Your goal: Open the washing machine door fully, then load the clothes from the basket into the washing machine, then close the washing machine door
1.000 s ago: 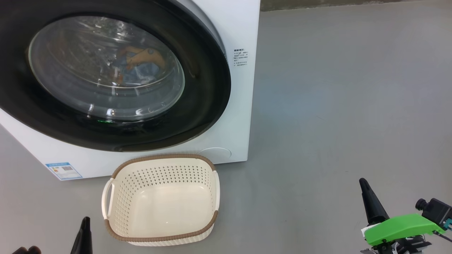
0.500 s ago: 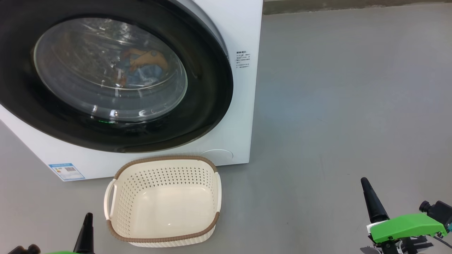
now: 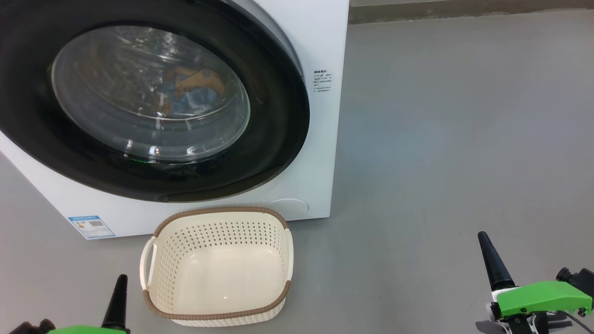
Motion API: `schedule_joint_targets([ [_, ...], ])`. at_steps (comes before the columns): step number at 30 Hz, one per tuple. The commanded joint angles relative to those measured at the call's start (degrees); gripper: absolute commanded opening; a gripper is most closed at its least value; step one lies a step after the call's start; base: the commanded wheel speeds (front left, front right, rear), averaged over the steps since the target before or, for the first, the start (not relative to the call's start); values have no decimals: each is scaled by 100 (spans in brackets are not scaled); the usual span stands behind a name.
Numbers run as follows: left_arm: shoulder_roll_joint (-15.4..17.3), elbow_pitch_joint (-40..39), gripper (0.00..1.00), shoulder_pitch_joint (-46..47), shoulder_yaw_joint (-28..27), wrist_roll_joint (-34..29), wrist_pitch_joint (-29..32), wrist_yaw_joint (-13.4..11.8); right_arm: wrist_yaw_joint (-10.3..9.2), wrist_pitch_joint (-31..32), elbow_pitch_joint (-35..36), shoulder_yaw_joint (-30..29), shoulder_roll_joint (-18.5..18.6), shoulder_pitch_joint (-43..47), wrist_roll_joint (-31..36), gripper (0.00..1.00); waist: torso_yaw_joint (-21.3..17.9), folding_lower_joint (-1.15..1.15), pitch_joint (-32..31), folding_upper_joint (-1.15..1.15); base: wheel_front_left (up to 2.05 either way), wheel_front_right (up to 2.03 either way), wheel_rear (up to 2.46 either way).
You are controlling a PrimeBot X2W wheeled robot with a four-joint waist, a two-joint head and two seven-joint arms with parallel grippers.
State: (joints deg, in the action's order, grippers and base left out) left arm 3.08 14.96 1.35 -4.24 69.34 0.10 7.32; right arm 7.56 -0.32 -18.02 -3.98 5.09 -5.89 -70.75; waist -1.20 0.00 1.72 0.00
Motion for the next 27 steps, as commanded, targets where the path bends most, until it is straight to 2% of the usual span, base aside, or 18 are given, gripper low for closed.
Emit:
schedule_joint_targets([
  [1, 75, -103, 0, 236, -160, 140, 48, 14, -4, 54, 180, 61, 10, -61, -143, 0, 4, 0, -5, 0, 0, 0, 0],
  [27, 5, -95, 0, 419, -213, 1715, 485, 16, -7, 499, 343, -150, -143, -35, -1632, 0, 89, 0, -115, 0, 0, 0, 0],
])
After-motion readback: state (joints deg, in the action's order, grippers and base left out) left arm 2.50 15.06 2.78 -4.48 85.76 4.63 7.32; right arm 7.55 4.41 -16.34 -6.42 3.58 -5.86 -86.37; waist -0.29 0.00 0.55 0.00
